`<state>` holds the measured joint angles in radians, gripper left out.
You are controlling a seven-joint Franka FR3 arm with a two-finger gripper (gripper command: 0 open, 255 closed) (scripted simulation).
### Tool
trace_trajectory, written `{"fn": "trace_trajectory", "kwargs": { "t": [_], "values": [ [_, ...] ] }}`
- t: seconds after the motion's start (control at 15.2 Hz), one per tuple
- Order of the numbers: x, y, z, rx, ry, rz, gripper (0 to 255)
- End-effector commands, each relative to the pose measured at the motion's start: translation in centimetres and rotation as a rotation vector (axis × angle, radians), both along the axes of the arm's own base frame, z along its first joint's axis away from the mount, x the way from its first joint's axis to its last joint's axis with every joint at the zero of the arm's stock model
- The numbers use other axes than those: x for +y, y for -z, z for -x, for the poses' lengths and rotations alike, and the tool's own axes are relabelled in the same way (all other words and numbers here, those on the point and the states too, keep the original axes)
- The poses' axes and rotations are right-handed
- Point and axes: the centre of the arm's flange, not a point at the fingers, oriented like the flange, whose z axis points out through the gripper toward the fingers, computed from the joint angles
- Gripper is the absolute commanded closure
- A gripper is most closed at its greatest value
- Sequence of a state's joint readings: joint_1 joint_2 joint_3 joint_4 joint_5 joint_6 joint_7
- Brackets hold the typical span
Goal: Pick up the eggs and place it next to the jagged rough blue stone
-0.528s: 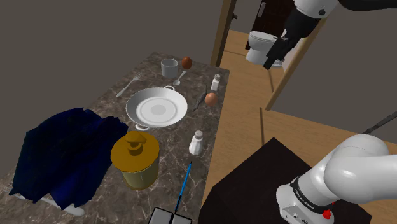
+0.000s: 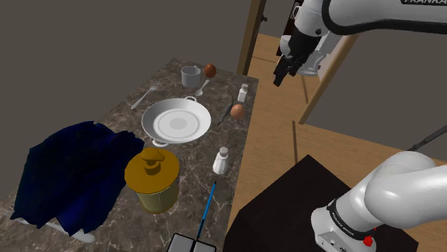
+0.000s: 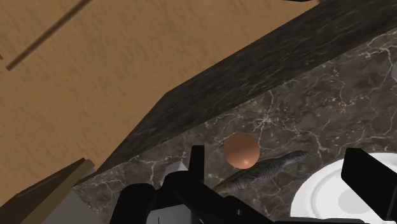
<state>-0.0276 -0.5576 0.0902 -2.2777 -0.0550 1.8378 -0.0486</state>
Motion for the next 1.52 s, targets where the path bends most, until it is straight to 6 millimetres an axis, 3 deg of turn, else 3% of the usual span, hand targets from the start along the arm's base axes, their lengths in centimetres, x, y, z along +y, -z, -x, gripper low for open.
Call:
{"fn": "trace_trajectory", "kwargs": {
  "t": [0.0, 1.06, 1.45],
  "values": [
    [0.8, 2.1, -1.8, 0.017, 0.003, 0.010, 0],
    [3.8, 19.2, -16.5, 0.158, 0.033, 0.095, 0],
    [3.4, 22.6, -17.0, 0.164, 0.034, 0.098, 0]
  ]
}}
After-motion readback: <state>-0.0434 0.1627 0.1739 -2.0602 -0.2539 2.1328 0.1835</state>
